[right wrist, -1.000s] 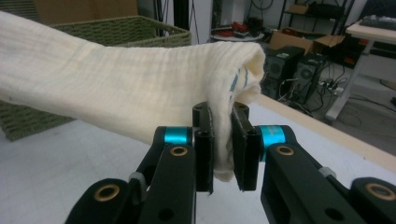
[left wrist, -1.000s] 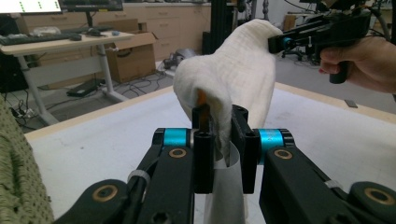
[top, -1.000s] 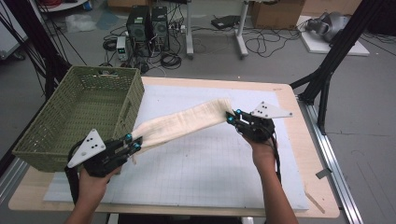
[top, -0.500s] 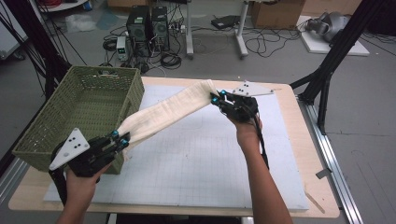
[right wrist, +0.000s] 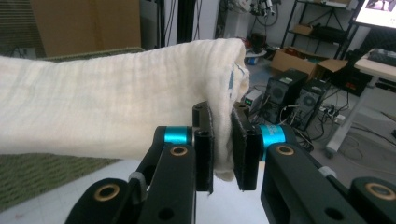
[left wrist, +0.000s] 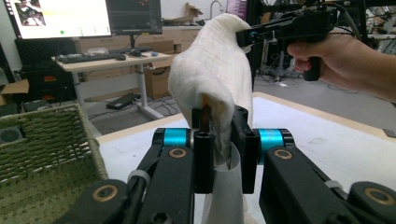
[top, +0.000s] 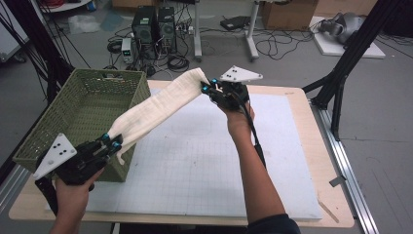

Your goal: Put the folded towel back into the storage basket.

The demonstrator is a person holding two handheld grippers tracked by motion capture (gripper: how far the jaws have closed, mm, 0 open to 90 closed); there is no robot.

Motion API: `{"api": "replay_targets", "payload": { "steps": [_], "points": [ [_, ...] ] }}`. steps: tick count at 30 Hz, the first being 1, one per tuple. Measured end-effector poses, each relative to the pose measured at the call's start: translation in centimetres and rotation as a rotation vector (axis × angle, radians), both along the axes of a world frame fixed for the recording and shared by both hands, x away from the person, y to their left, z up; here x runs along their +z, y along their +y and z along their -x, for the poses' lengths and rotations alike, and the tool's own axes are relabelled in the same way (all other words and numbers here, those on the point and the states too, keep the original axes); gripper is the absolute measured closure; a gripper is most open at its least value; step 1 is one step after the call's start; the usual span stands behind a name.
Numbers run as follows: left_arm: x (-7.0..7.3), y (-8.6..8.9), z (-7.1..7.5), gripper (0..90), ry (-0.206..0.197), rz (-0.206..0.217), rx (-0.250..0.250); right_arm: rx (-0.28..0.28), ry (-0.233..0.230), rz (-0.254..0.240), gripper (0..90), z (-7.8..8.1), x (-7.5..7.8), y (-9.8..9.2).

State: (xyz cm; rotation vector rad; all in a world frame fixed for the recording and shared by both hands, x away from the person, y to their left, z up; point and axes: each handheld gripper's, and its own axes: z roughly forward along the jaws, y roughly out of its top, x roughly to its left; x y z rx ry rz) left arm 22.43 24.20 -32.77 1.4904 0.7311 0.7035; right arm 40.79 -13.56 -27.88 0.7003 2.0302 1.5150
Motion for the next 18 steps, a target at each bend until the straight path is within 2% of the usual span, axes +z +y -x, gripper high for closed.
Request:
{"api": "replay_targets", "payload": {
  "steps": [11, 16, 18],
  "points": [
    [0.2, 1.6, 0.5, 81.4, -0.007, 0.014, 0.047, 0.023, -0.003, 0.000, 80.9, -2.1, 1.2, 4.0],
    [0.2, 2.2, 0.7, 81.3, -0.007, 0.027, 0.068, 0.034, -0.010, 0.011, 80.9, -3.0, 1.9, 6.0],
    [0.2, 2.4, 0.7, 81.4, -0.008, 0.019, 0.079, 0.037, -0.012, 0.026, 80.9, -3.4, 2.1, 6.8]
  ]
}}
